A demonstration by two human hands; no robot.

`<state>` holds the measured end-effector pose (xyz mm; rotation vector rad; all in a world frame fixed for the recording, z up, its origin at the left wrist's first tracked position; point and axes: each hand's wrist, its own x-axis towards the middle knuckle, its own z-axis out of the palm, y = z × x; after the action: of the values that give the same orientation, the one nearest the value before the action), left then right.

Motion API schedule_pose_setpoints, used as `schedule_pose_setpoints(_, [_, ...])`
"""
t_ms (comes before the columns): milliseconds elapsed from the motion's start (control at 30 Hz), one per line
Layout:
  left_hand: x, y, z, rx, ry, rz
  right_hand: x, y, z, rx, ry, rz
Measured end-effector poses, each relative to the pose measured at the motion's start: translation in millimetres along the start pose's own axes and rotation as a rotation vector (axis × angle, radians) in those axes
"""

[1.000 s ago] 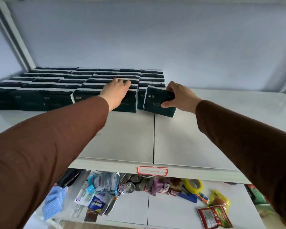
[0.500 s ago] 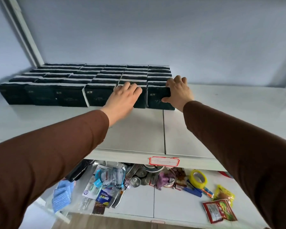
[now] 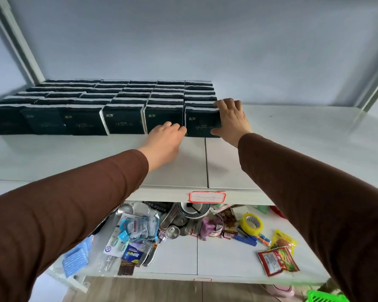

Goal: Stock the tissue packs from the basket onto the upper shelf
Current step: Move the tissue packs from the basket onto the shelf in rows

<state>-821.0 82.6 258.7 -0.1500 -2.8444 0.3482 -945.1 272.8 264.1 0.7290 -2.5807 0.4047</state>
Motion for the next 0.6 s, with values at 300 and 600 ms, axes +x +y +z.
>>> schedule_pose_setpoints(300, [-8.3, 89.1, -37.7, -0.193, 0.031, 0.131, -111.3, 52.9, -59.9, 0.162, -0.144, 0.098])
schedule_pose_setpoints(600, [-11.5, 295.8, -58.5, -0.431, 0.086, 0.376, -290.9, 175.7, -138.6, 0.091, -0.135, 0.222])
